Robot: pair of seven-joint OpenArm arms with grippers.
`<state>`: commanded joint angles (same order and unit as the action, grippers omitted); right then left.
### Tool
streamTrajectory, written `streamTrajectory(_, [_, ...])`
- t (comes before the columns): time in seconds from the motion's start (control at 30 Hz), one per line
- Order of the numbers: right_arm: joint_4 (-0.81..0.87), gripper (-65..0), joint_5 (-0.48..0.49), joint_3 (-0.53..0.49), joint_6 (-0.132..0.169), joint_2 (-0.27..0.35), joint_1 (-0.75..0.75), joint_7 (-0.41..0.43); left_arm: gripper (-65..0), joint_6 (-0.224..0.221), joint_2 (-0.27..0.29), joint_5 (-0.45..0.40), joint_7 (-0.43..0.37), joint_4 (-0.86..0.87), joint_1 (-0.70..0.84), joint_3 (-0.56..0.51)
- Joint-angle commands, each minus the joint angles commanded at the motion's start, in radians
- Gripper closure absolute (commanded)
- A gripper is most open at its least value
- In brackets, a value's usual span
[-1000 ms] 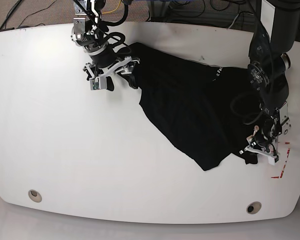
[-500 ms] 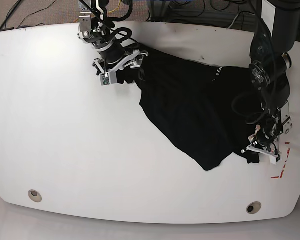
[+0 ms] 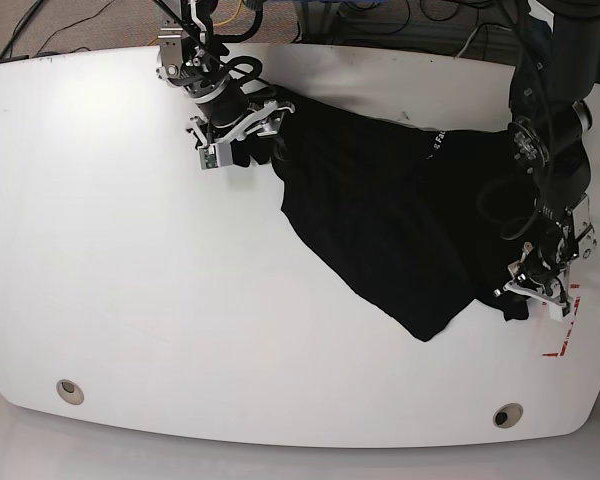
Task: Layout the t-shirt on the table in an organized manner, then fold the t-shirt properly
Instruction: 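Close the left gripper on the hem corner while the right gripper holds the shoulder, then lift the black t-shirt with both grippers and pull it toward the robot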
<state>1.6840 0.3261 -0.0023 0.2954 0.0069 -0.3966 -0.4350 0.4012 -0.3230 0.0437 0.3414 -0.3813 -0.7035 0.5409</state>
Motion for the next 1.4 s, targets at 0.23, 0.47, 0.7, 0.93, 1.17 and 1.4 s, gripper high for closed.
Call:
streamTrajectory(0.23, [0.000,0.0,-0.006,-0.002,0.000,0.000,0.005,-0.005,-4.2,0.020,-0.018,0.002,0.048,-0.072,0.025,0.000])
streamTrajectory(0.47, [0.038,0.0,-0.009,-0.002,0.000,0.000,0.023,-0.005,-4.2,0.026,-0.012,0.003,0.143,-0.230,0.051,0.000])
streamTrajectory(0.7, [0.132,0.0,-0.002,-0.002,0.000,0.044,0.083,-0.018,-4.2,0.147,0.005,0.003,0.267,-0.382,0.054,0.002])
streamTrajectory(0.93, [0.196,0.0,-0.009,0.003,0.000,0.060,0.169,-0.095,-4.2,0.195,0.025,0.003,0.399,-0.572,0.054,0.003])
streamTrajectory(1.17, [0.215,0.0,-0.011,0.006,0.000,0.094,0.250,-0.101,-4.2,0.245,0.044,0.003,0.548,-0.786,0.054,0.002])
streamTrajectory(1.4, [0.187,0.0,-0.009,0.057,0.000,0.123,0.359,-0.101,-4.2,0.292,0.046,0.003,0.694,-1.036,0.044,-0.008])
